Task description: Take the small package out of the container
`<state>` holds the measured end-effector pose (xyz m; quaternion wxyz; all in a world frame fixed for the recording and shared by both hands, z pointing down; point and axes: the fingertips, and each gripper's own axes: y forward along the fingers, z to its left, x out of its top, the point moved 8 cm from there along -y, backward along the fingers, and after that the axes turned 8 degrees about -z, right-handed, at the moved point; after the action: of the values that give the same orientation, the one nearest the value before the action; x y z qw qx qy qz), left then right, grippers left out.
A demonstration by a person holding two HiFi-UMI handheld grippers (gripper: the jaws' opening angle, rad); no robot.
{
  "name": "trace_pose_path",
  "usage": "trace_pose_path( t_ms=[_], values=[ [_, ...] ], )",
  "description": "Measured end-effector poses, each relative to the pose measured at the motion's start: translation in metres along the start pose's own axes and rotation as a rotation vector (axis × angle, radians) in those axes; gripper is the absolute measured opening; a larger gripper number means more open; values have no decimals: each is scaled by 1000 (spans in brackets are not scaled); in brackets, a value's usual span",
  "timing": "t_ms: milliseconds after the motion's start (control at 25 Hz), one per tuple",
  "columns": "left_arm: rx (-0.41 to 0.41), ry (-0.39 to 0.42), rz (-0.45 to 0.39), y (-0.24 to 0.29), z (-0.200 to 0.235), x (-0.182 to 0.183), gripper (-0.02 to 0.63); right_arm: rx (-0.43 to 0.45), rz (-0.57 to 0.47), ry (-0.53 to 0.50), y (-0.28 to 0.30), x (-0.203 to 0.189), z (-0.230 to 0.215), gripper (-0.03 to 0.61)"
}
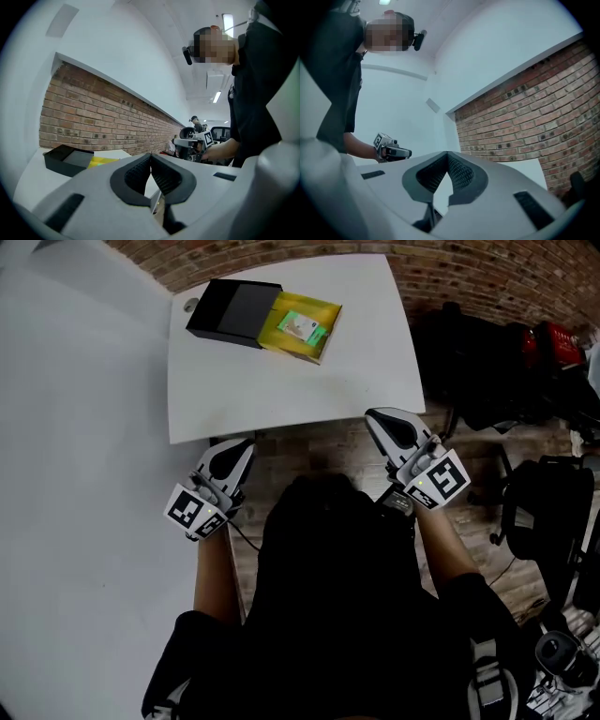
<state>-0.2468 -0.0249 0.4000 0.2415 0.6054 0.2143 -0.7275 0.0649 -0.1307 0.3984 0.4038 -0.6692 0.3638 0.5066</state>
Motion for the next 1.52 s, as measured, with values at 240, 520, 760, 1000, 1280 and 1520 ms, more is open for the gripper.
trace_pose_path(
  t_ms=[240, 520, 760, 1000, 1280, 1520],
  values=[
    [-106, -12, 50, 38, 46, -9, 15, -69, 19, -13, 9, -6, -20, 5],
    [-233, 57, 154, 82, 126, -8, 15, -213, 51, -21, 43, -14, -43, 5],
    [-336, 216, 273, 112, 193, 2, 15, -272, 81, -41, 94, -23, -53, 5],
    [-499, 348, 414, 133, 234, -16, 15, -369, 143, -108, 116, -29, -44, 5],
    [-623, 465, 560, 174, 257, -38, 15, -495, 184, -177, 105, -32, -29, 5],
    [-697, 504, 608, 207, 254, -52, 17, -544, 175, -180, 92, -39, -24, 5]
  ],
)
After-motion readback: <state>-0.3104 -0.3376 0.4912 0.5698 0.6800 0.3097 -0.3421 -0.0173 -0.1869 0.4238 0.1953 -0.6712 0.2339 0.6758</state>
